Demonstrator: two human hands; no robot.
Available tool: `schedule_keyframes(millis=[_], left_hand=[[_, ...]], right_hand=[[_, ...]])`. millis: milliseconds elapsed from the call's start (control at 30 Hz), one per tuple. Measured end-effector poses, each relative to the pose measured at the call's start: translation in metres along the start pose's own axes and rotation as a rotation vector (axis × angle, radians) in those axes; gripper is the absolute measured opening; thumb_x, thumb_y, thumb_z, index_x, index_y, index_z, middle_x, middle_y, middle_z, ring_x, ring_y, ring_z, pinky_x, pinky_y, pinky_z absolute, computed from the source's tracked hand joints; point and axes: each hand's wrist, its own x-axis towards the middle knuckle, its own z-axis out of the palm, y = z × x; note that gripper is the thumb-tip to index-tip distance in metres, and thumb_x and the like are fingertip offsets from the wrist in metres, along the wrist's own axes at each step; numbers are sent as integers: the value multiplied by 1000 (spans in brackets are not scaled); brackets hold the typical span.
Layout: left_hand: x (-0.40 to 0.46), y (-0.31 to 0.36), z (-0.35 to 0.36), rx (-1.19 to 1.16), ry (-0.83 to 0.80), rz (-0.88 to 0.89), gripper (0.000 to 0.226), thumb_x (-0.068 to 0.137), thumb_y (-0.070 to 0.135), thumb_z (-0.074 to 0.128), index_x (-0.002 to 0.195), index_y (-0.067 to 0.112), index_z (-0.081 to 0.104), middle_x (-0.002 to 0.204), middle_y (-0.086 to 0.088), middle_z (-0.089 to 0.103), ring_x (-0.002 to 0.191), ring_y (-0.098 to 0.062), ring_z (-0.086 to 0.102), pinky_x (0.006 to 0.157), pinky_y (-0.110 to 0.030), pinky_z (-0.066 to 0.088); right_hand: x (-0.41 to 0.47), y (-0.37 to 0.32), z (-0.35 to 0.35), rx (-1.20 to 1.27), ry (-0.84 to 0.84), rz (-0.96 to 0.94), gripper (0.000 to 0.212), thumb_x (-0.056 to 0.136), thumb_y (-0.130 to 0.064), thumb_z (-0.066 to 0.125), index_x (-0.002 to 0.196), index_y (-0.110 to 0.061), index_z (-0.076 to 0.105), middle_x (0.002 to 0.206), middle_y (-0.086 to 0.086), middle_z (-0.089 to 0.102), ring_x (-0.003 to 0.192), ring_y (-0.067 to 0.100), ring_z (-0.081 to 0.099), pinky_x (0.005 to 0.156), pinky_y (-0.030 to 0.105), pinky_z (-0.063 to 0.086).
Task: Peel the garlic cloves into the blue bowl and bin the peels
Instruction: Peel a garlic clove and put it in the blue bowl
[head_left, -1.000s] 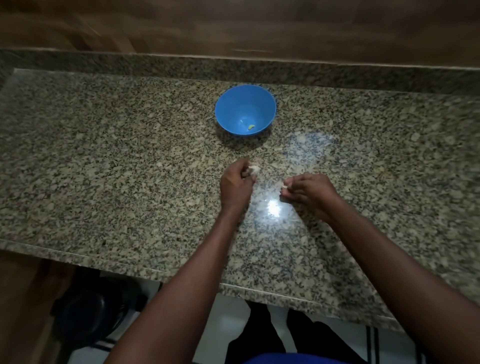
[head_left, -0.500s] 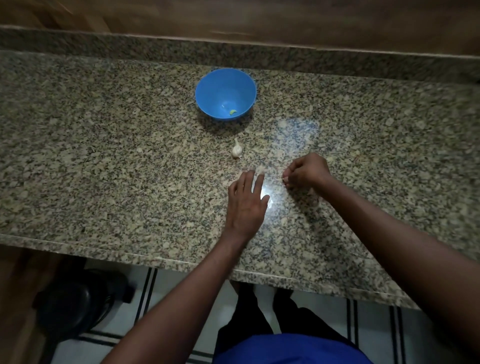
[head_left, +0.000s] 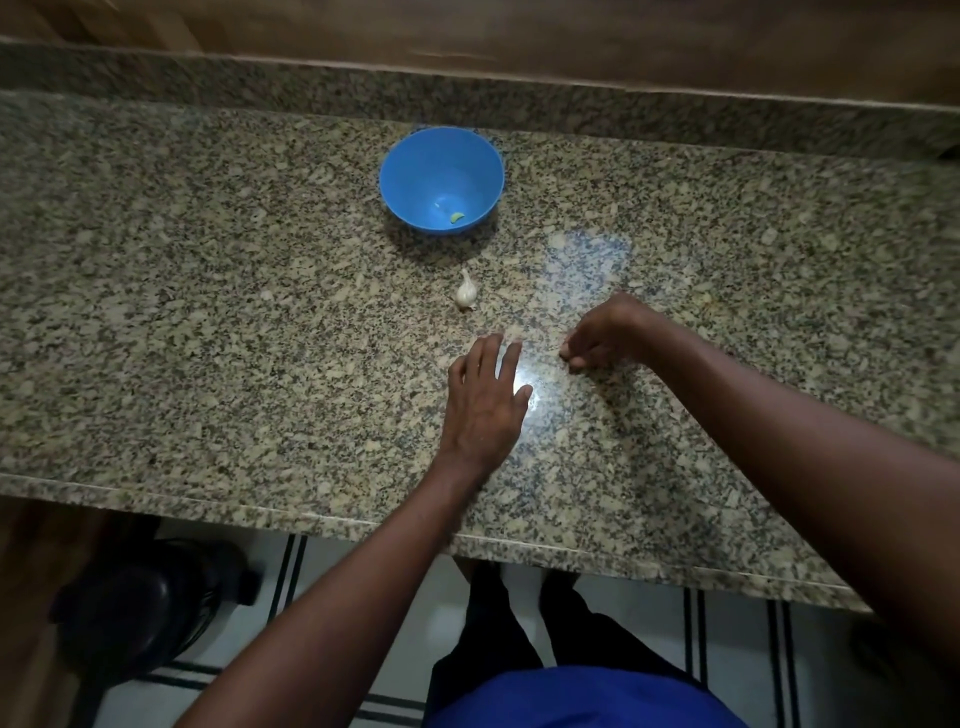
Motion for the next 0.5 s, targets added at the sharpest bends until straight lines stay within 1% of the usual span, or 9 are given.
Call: schedule_keyframes(millis=[133,233,267,367,433,467,500], left_hand=[[1,-2,-1,20,-5,11,58,105,40,44,156,14,34,162,-13,31,152,-28,25,120,-45,24],[0,-1,-1,22,-16,10,58,105,40,42,156,14,33,163,-13,31,153,-28,24,122,-45,23],[0,-1,-1,21,-18,10,58,105,40,42,157,14,33,163,-13,31,153,-28,24,122,-46,23],[1,0,-2,18,-18,10,58,105,39,43,156,14,34,162,-13,32,152,-29,25,122,-46,24],[0,-1,-2,15,-19,10,58,105,39,43,156,14,34,162,-13,32,152,-28,24,122,-46,24],[0,-1,-2,13,-19,10,58,105,39,43,156,14,33,162,-13,31,152,-28,24,122,-46,24],[0,-1,-2,12,-21,10,58,105,39,44,156,14,33,162,-13,31,153,-28,24,122,-46,24]], right_hand=[[1,-1,5,-20,56,11,14,73,13,83,78,10,70,80,24,76,79,34,77,83,41,63],[2,-5,10,-61,91,27,15,72,10,83,81,11,72,78,22,76,71,30,77,74,39,65],[2,-7,11,-83,102,35,16,72,9,84,82,10,72,79,22,76,69,28,77,74,37,65],[3,-13,17,-204,196,63,26,68,-6,91,87,2,75,76,12,77,68,18,76,72,29,64],[-1,-17,21,-320,271,43,35,67,-18,93,94,-5,75,83,3,78,73,9,74,71,24,62],[-3,-19,23,-361,308,27,36,66,-21,92,95,-7,75,86,0,77,75,7,72,65,20,61],[-5,-20,26,-364,341,3,34,66,-21,91,92,-9,73,83,-2,74,71,7,69,52,17,56]])
